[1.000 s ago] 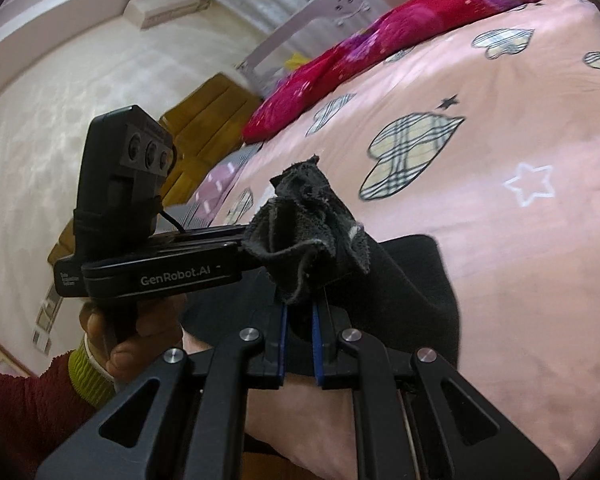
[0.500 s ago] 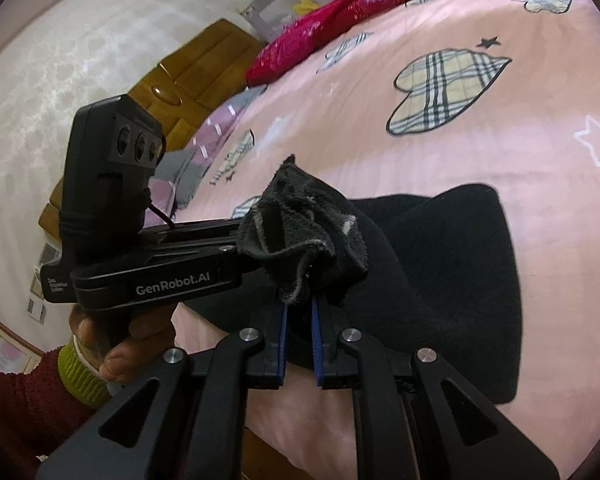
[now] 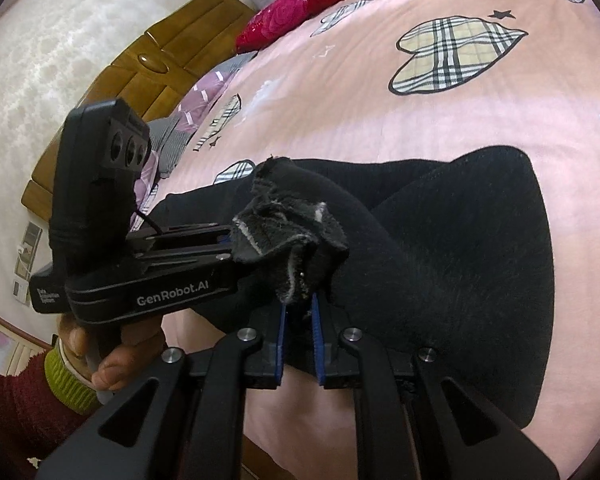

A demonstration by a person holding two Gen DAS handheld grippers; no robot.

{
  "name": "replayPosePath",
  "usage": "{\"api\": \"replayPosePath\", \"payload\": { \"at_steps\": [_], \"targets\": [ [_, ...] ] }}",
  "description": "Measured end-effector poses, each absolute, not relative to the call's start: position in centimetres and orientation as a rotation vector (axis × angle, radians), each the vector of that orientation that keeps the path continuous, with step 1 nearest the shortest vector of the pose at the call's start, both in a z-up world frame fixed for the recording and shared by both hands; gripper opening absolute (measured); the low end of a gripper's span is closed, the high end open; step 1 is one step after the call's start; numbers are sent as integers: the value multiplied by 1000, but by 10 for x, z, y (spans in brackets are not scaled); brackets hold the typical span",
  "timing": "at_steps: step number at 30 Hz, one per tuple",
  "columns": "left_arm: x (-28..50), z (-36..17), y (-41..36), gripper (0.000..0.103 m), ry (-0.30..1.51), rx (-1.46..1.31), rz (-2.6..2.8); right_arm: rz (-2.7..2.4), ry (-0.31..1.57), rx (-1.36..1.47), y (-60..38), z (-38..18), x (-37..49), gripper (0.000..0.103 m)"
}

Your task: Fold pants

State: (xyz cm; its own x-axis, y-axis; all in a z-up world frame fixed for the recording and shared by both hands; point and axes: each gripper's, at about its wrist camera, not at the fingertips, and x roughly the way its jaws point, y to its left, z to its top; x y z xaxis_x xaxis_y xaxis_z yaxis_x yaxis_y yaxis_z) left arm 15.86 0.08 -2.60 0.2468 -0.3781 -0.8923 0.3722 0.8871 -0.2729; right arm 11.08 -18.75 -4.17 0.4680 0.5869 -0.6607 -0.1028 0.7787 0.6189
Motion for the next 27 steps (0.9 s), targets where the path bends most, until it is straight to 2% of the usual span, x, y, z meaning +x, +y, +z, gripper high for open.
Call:
{"api": "replayPosePath", "payload": {
  "at_steps": [6,10,11,22,24,26,27],
  "targets": [
    [150,-22,18,8,1215,-53,-461,452,1023,565,-184,-38,109,17],
    [142,-15,32,11,1201,-66,-394,495,1029,577,-175,-32,109,44],
    [139,-13,37,11,1196,-75,-376,502,1028,571,-173,-30,109,47],
    [112,-8,111,16,1198,-252,-212,580,1027,484,-135,-15,122,48],
    [108,-8,122,19,1197,-284,-181,588,1023,472,-130,-13,126,48],
    [104,-7,135,28,1194,-313,-156,602,1020,463,-126,-9,129,48],
    [101,-6,142,28,1188,-327,-140,606,1019,459,-124,-8,131,48]
  ]
}}
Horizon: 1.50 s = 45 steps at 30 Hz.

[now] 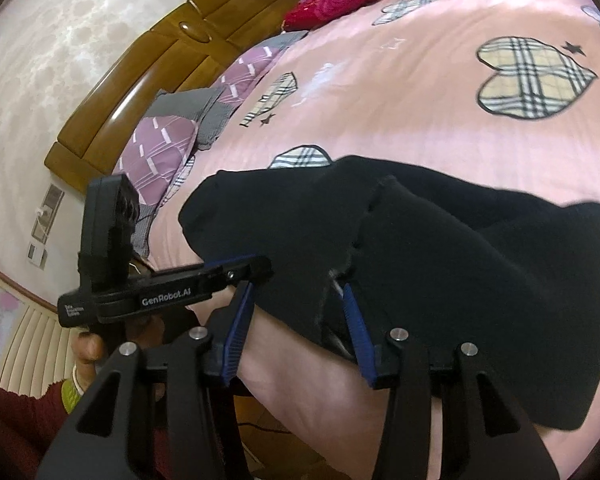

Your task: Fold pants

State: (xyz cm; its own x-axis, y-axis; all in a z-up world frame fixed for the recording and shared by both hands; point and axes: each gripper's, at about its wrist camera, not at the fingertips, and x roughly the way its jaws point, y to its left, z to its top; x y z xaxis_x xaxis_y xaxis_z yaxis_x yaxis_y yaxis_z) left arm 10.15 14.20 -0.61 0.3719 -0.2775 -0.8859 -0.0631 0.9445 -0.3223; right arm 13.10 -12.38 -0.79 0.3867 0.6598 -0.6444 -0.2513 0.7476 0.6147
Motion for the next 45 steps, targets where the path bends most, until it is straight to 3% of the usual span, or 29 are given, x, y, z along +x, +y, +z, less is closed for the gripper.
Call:
{"api": "replayPosePath", "payload": {
  "at_steps": [3,11,16,19,45],
  "targets": [
    [97,-3,158,28,1179,-353,-94,627,1016,442,-114,-4,139,48],
    [84,-2,204,50,1147,-436,29,679,1026,379,-87,2,158,50],
    [81,-3,233,51,1121,-486,118,707,1036,349,-71,3,172,54],
    [78,-4,249,59,1116,-507,159,731,1046,326,-58,4,184,55],
    [102,-42,308,64,1077,-646,230,904,1122,58,64,-15,295,55]
  ]
}}
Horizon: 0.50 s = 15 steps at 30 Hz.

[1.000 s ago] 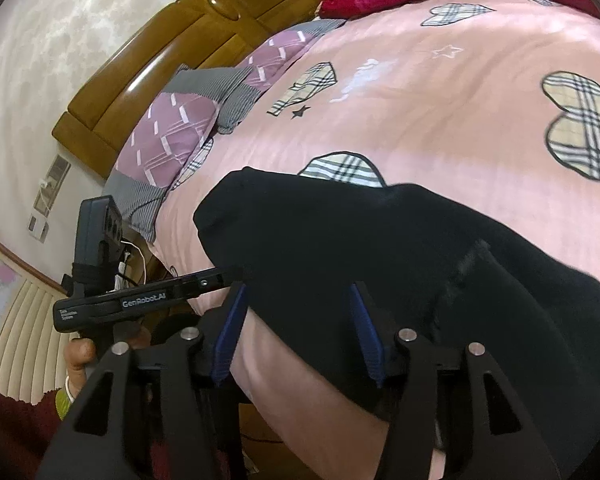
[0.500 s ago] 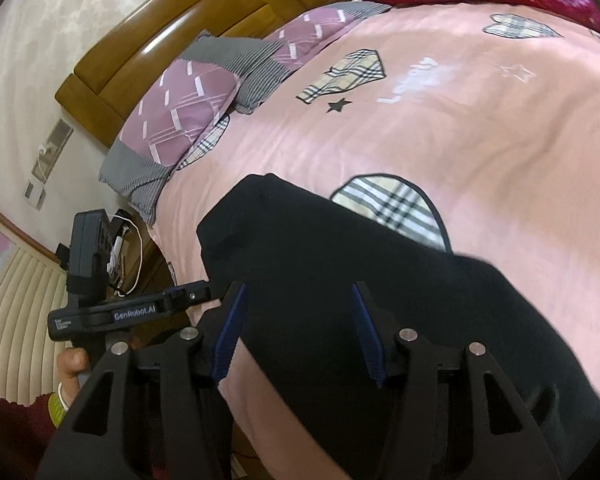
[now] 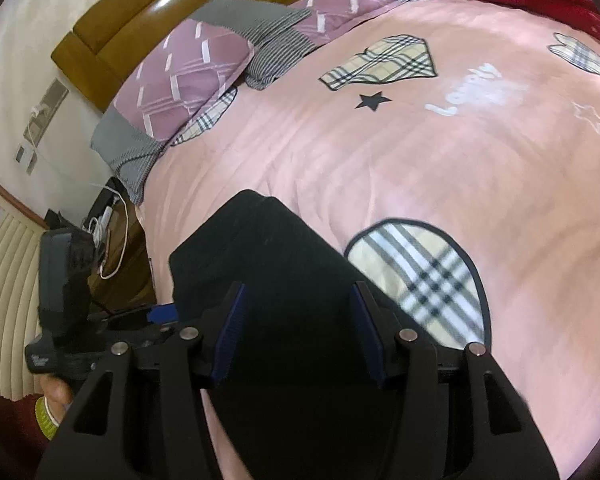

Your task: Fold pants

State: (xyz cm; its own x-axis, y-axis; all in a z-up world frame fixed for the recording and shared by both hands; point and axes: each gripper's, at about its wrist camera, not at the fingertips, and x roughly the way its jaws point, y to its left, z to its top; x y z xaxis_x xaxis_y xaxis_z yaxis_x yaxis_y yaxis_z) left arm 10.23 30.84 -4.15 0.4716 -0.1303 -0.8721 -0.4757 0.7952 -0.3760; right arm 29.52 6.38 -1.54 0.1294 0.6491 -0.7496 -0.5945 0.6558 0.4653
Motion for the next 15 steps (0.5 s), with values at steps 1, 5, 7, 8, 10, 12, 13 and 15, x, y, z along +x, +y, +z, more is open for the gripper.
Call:
{"api": "replayPosePath", "payload": {
  "at_steps": [1,5,7,8,10,12,13,15],
  "targets": [
    [103,-43,308,64,1071,-646,231,915,1127,41,70,-17,298,55],
    [106,-46,306,66,1060,-635,236,958,1143,-28,91,-22,308,55],
    [105,-47,305,66,1055,-630,243,979,1152,-61,103,-25,315,55],
    [105,-48,305,66,1052,-627,247,992,1161,-78,109,-28,319,55],
    [106,-49,303,66,1043,-616,254,1014,1176,-107,121,-32,325,55],
    [108,-49,303,65,1035,-613,255,1034,1196,-140,134,-38,331,55],
    [109,-50,303,65,1031,-615,258,1046,1208,-157,140,-40,332,55],
    [111,-50,303,65,1020,-612,267,1070,1222,-191,149,-45,332,54]
  ]
}}
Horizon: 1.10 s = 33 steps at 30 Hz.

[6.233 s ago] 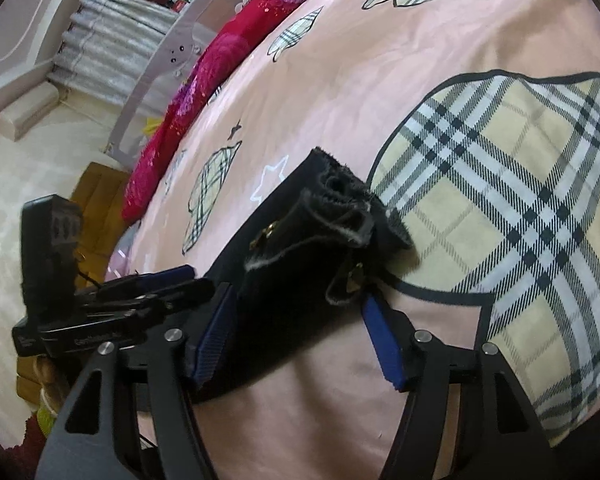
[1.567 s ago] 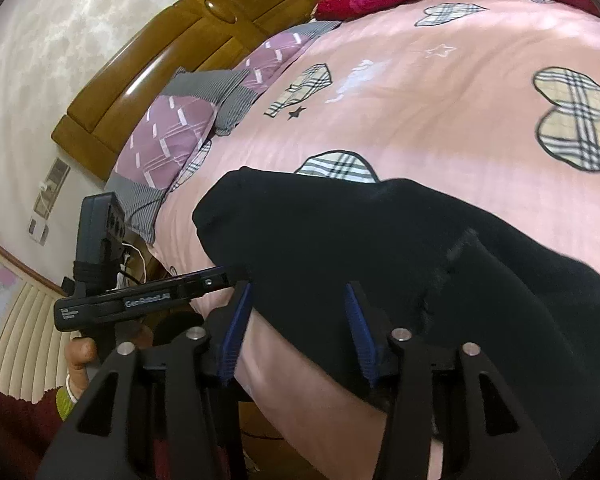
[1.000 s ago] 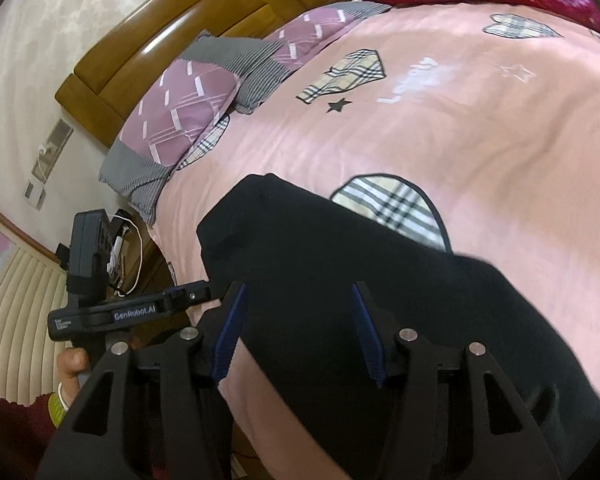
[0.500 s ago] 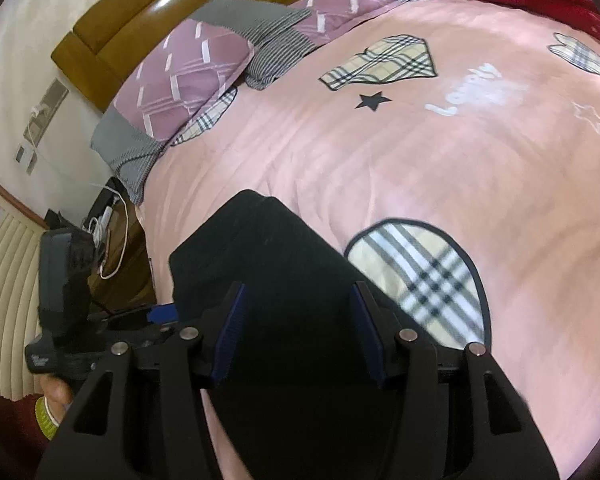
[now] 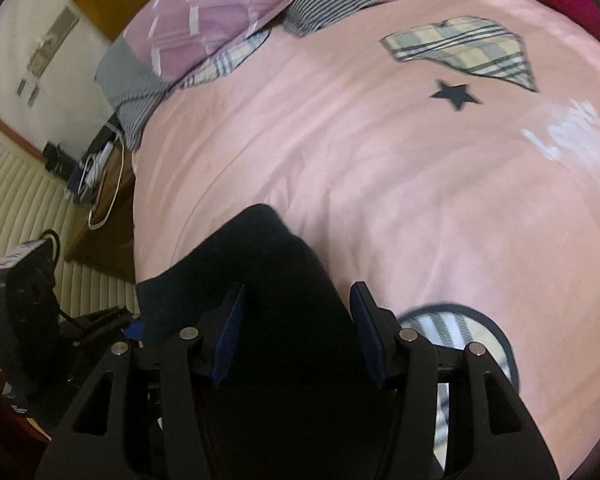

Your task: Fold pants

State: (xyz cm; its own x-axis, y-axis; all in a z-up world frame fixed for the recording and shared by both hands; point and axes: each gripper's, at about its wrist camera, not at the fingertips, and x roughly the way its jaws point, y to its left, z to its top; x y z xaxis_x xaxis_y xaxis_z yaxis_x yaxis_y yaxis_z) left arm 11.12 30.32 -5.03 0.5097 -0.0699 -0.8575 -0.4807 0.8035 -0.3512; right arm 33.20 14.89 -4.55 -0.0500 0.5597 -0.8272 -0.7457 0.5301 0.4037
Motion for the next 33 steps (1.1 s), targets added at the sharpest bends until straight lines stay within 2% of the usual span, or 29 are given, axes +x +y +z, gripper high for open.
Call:
{"api": "replayPosePath", "payload": {
  "at_steps": [2,3,5,8,14,22,33],
  "targets": [
    [114,-50,302,59,1012,-595,284,1070,1226,-217,155,-50,331,44],
    [115,-50,301,55,1007,-587,288,1063,1224,-224,156,-51,330,43],
    [117,-48,300,37,995,-585,264,1058,1206,-218,153,-48,327,33],
    [118,-43,298,27,989,-571,250,1059,1180,-182,142,-40,323,26],
    [113,-21,286,19,972,-553,230,1069,1111,-123,121,-14,309,24],
    [108,25,250,18,906,-496,154,1065,1021,16,62,24,293,23],
    [115,78,158,18,862,-337,-15,958,922,154,-36,57,264,22]
  ]
}}
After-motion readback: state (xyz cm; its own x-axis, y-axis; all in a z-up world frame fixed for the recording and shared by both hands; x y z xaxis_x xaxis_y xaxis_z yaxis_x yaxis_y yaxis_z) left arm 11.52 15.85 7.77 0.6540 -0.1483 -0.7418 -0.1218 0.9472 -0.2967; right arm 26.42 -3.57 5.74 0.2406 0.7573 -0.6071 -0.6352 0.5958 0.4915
